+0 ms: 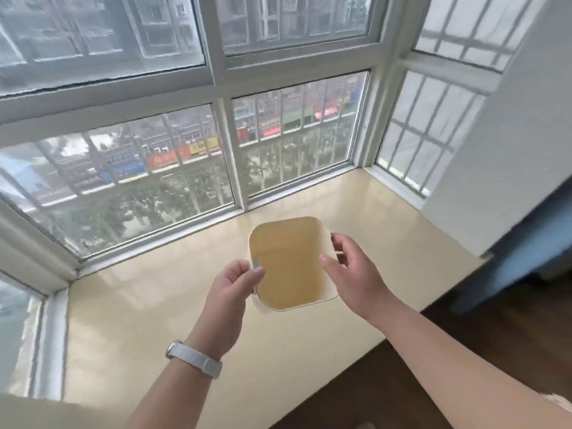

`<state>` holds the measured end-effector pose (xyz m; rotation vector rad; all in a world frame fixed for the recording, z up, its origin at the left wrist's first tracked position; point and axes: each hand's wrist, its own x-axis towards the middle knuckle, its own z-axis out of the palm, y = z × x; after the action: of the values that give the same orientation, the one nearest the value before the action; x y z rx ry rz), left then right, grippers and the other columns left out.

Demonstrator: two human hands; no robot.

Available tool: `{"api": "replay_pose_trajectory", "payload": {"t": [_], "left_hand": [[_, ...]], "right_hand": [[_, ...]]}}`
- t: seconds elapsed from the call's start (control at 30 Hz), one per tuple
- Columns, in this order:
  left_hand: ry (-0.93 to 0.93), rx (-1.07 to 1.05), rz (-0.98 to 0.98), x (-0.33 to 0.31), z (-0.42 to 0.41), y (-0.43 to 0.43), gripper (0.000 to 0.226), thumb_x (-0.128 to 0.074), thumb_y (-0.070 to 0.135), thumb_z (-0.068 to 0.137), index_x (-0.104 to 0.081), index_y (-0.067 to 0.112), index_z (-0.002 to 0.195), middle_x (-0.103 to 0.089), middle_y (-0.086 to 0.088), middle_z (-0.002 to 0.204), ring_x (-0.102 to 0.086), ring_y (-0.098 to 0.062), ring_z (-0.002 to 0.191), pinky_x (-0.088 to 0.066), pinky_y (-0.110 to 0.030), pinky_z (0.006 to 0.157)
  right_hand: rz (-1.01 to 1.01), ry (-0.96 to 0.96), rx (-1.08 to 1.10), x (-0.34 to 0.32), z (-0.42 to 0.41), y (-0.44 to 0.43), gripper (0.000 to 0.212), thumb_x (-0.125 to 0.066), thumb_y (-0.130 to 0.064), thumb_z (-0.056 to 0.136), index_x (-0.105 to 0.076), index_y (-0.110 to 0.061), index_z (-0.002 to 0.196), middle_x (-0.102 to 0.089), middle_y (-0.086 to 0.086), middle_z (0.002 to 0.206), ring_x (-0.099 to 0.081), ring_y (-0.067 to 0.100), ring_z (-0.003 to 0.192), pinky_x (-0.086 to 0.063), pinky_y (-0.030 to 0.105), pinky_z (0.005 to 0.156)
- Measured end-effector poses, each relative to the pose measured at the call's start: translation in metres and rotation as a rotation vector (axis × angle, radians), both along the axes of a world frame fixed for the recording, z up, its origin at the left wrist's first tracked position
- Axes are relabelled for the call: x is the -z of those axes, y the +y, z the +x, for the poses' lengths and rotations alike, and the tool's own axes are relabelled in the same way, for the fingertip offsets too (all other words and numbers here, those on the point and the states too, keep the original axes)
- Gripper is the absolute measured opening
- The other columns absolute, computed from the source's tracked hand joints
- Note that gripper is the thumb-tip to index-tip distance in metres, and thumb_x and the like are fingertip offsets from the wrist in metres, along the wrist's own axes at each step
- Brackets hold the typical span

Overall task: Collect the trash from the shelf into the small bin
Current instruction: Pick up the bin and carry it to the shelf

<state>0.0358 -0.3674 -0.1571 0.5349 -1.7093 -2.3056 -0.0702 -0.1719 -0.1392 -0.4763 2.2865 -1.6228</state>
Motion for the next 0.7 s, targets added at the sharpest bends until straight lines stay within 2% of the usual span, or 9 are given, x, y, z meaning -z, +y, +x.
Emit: {"api": "replay_pose_trajectory", "payload": {"t": [0.03, 0.13, 0.23, 0.33, 0.43, 0.53, 0.6, 0.63, 0.7], "left_hand": [[-0.003, 0.035, -0.009, -0.003, -0.018, 0.021, 0.045, -0.075, 0.038, 0.068, -0.056, 0.004, 0.091, -0.053, -0.017, 0.088, -0.045, -0.027, 0.081, -0.034, -0.044, 0.078], [-0.007, 0.126, -0.049, -0.014, -0.063, 0.071, 0.044, -0.074, 0.038, 0.067, -0.054, 0.005, 0.089, -0.05, -0.015, 0.087, -0.043, -0.026, 0.079, -0.034, -0.041, 0.075], [-0.005, 0.209, -0.088, -0.019, -0.105, 0.123, 0.039, -0.072, 0.038, 0.067, -0.054, 0.007, 0.082, -0.05, -0.012, 0.081, -0.045, -0.023, 0.074, -0.035, -0.04, 0.074], [0.004, 0.292, -0.117, -0.021, -0.142, 0.178, 0.041, -0.071, 0.039, 0.065, -0.054, 0.007, 0.083, -0.055, -0.008, 0.074, -0.051, -0.018, 0.066, -0.041, -0.035, 0.07], [0.01, 0.386, -0.134, -0.019, -0.171, 0.231, 0.044, -0.072, 0.04, 0.066, -0.055, 0.005, 0.087, -0.058, -0.013, 0.081, -0.053, -0.023, 0.075, -0.041, -0.037, 0.074], [0.014, 0.488, -0.124, -0.016, -0.196, 0.277, 0.045, -0.072, 0.041, 0.07, -0.055, 0.004, 0.09, -0.055, -0.016, 0.087, -0.05, -0.027, 0.082, -0.038, -0.043, 0.077], [0.008, 0.559, -0.129, -0.016, -0.212, 0.309, 0.042, -0.07, 0.04, 0.07, -0.054, 0.004, 0.085, -0.058, -0.014, 0.082, -0.054, -0.025, 0.078, -0.042, -0.039, 0.076], [0.008, 0.598, -0.139, -0.016, -0.219, 0.326, 0.04, -0.07, 0.04, 0.07, -0.055, 0.006, 0.082, -0.061, -0.01, 0.077, -0.056, -0.023, 0.073, -0.044, -0.035, 0.073], [0.016, 0.67, -0.158, -0.017, -0.231, 0.359, 0.036, -0.069, 0.041, 0.068, -0.054, 0.009, 0.078, -0.061, 0.0, 0.069, -0.057, -0.015, 0.065, -0.045, -0.029, 0.067]], "right_hand": [[-0.01, -0.004, 0.04, -0.001, -0.012, 0.024, 0.032, -0.057, -0.026, 0.097, -0.054, -0.028, 0.129, -0.062, -0.017, 0.122, -0.06, 0.001, 0.105, -0.044, 0.012, 0.081], [-0.028, -0.015, 0.129, -0.003, -0.043, 0.081, 0.03, -0.056, -0.023, 0.097, -0.055, -0.026, 0.126, -0.063, -0.016, 0.119, -0.06, 0.0, 0.105, -0.046, 0.011, 0.078], [-0.054, -0.015, 0.201, -0.005, -0.067, 0.141, 0.026, -0.055, -0.021, 0.098, -0.054, -0.03, 0.121, -0.061, -0.021, 0.115, -0.056, -0.013, 0.097, -0.043, 0.004, 0.074], [-0.067, -0.015, 0.287, -0.002, -0.087, 0.201, 0.03, -0.055, -0.022, 0.097, -0.056, -0.027, 0.126, -0.063, -0.018, 0.119, -0.058, -0.009, 0.1, -0.044, 0.01, 0.079], [-0.077, -0.034, 0.379, 0.003, -0.098, 0.256, 0.029, -0.056, -0.027, 0.096, -0.058, -0.027, 0.125, -0.064, -0.018, 0.119, -0.059, -0.001, 0.105, -0.045, 0.021, 0.088], [-0.094, -0.044, 0.471, 0.002, -0.098, 0.308, 0.025, -0.057, -0.025, 0.096, -0.059, -0.026, 0.121, -0.063, -0.018, 0.116, -0.059, 0.0, 0.106, -0.042, 0.012, 0.082], [-0.099, -0.053, 0.529, 0.002, -0.097, 0.342, 0.02, -0.057, -0.022, 0.096, -0.059, -0.029, 0.115, -0.064, -0.018, 0.112, -0.06, -0.006, 0.099, -0.042, 0.008, 0.078], [-0.096, -0.054, 0.571, 0.004, -0.096, 0.358, 0.019, -0.058, -0.023, 0.095, -0.059, -0.032, 0.112, -0.065, -0.019, 0.11, -0.06, -0.009, 0.096, -0.043, 0.009, 0.079], [-0.096, -0.049, 0.664, 0.009, -0.092, 0.387, 0.026, -0.06, -0.036, 0.09, -0.06, -0.033, 0.116, -0.066, -0.018, 0.112, -0.061, -0.004, 0.099, -0.046, 0.021, 0.088]]}}
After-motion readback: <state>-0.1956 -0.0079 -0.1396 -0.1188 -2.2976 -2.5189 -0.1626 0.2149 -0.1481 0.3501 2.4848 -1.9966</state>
